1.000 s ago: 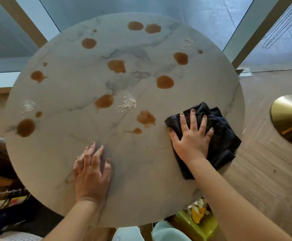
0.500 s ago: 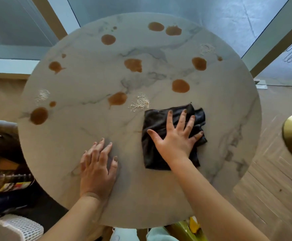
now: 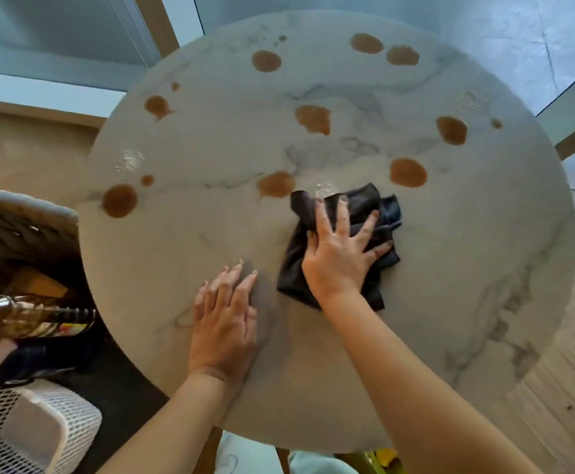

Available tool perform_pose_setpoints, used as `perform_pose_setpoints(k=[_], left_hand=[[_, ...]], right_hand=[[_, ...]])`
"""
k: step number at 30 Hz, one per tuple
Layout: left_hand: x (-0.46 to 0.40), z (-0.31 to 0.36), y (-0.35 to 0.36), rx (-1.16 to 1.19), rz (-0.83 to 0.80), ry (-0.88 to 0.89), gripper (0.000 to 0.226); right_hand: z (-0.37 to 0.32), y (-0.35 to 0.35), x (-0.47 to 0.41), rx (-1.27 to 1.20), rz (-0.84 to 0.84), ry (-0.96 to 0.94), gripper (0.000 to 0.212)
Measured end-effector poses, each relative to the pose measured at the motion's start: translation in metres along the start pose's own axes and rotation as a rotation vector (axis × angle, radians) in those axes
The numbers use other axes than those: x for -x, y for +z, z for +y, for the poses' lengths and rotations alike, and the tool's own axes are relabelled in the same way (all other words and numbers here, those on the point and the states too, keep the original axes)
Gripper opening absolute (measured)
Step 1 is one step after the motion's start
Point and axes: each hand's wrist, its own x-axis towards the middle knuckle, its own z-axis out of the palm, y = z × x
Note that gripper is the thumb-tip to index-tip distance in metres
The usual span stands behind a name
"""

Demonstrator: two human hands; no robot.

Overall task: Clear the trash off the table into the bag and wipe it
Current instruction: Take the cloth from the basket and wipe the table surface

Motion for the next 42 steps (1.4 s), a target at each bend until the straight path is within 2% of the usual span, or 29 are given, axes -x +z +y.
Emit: perform_pose_setpoints(k=[2,3,5,7,10,12,14,16,17,19,21,24,25,27,30,32,35,38,40,42], left_hand=[[0.001,0.001,0.000,0.036,0.023,-0.031,0.051],[0.001,0.002,0.000,0.050,0.028,-0.044,0.051],[0.001,0.003,0.000,0.057,0.031,-0.051,0.050],[0.000,0.003,0.001,0.056,0.036,-0.047,0.048],[-0.001,0.002,0.002,0.052,0.043,-0.035,0.047],[-0.001,0.001,0.002,0.046,0.047,-0.030,0.047],[-0.001,-0.001,0.003,0.055,0.048,-0.034,0.050],[0.001,-0.001,0.003,0.076,0.051,-0.060,0.050],[0.001,-0.001,0.003,0.083,0.054,-0.076,0.050],[0.002,0.000,0.002,0.094,0.052,-0.093,0.050],[0.002,0.000,0.003,0.099,0.038,-0.092,0.050],[0.001,0.000,0.003,0.109,0.032,-0.081,0.050],[0.000,0.000,0.003,0.105,0.036,-0.077,0.050],[-0.001,0.000,0.004,0.093,0.043,-0.080,0.050],[-0.001,0.000,0.003,0.106,0.027,-0.092,0.050],[0.000,-0.002,0.000,0.177,0.023,-0.070,0.049],[-0.004,-0.014,-0.015,0.299,0.000,-0.013,0.048],[-0.018,-0.046,-0.037,0.209,-0.004,0.095,0.048],[-0.035,-0.073,-0.044,0.119,-0.020,0.120,0.049],[-0.046,-0.096,-0.045,0.047,-0.097,0.169,0.050]], right_hand=[[-0.007,0.012,0.043,0.080,-0.025,-0.200,0.062],[0.003,0.014,0.066,0.125,-0.025,-0.222,0.068],[0.038,0.009,0.092,0.175,-0.021,-0.123,0.074],[0.062,-0.003,0.079,0.166,0.002,0.051,0.076],[0.037,-0.008,0.020,0.097,0.019,0.297,0.086],[-0.002,-0.003,-0.003,0.089,0.002,0.229,0.092],[-0.023,0.006,0.007,0.102,-0.040,-0.014,0.094],[-0.010,0.013,0.044,0.132,-0.032,-0.196,0.088],[0.007,0.014,0.063,0.157,-0.004,-0.210,0.082],[0.041,0.005,0.081,0.171,0.024,-0.112,0.074],[0.061,-0.009,0.058,0.134,0.016,0.052,0.069],[0.039,-0.014,-0.012,0.084,0.028,0.230,0.071],[0.021,-0.012,-0.029,0.072,0.029,0.208,0.072],[-0.012,-0.001,-0.033,0.060,0.014,0.039,0.072],[-0.013,0.011,0.018,0.108,-0.003,-0.245,0.068],[0.013,0.006,0.046,0.147,0.003,-0.216,0.067],[0.037,-0.006,0.023,0.133,-0.035,0.022,0.070],[0.002,-0.008,-0.038,0.057,-0.006,0.183,0.078],[-0.034,-0.001,-0.052,0.062,-0.022,0.087,0.081],[-0.050,0.010,-0.027,0.061,-0.043,-0.077,0.077]])
